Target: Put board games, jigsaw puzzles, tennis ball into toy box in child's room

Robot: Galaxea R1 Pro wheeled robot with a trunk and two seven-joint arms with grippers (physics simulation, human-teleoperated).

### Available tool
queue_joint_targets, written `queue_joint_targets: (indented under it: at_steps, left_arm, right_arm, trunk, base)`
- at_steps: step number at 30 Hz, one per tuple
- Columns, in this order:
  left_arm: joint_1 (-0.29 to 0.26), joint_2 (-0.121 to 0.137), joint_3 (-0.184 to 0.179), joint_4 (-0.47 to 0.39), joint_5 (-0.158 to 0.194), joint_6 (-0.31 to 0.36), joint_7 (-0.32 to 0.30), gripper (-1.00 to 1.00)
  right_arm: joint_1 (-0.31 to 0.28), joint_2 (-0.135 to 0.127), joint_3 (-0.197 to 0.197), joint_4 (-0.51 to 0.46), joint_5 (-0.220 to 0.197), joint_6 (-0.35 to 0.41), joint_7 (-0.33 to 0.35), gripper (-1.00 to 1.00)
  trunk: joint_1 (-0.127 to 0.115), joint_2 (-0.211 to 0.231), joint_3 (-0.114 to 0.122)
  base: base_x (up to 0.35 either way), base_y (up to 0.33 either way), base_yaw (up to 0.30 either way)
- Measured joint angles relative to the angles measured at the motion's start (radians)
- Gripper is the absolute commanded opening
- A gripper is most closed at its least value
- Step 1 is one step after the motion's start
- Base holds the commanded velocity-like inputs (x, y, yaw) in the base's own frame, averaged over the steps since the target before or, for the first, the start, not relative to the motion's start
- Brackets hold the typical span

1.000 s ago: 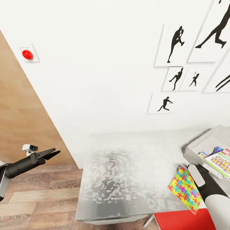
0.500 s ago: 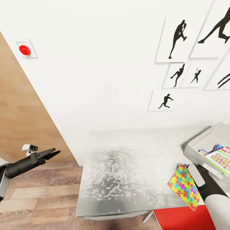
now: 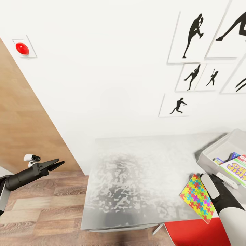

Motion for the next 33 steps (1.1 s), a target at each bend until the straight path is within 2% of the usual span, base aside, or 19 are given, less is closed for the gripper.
queue_joint_targets:
  at_steps: [12,15,24,33]
  left_arm:
    - [0.0,0.0,0.0,0.0,0.0,0.0,0.0,1.0]
    - [0.0,0.0,0.0,0.0,0.001,0.0,0.0,1.0]
    - [0.0,0.0,0.001,0.0,0.0,0.0,0.0,1.0]
    - [0.0,0.0,0.0,0.0,0.001,0.0,0.0,1.0]
  right_arm:
    - [0.0,0.0,0.0,-0.006,0.001,-0.003,0.002,1.0]
    - [0.0,-0.001,-0.001,-0.004,0.014,0.001,0.001,1.0]
    - [0.001,-0.001,-0.001,-0.005,0.011,0.0,0.001,1.0]
    - [0.001,-0.001,-0.001,-0.005,0.015,0.0,0.0,1.0]
  trunk:
    - [0.0,0.0,-0.004]
    - [0.0,0.0,-0.004]
    - [0.001,0.0,-0.004]
    - [0.0,0.0,-0.004]
  base:
    - [-0.011,0.0,0.0]
    - [-0.163,0.044,0.0]
    - [-0.247,0.124,0.0]
    - [-0.038,0.062,0.0]
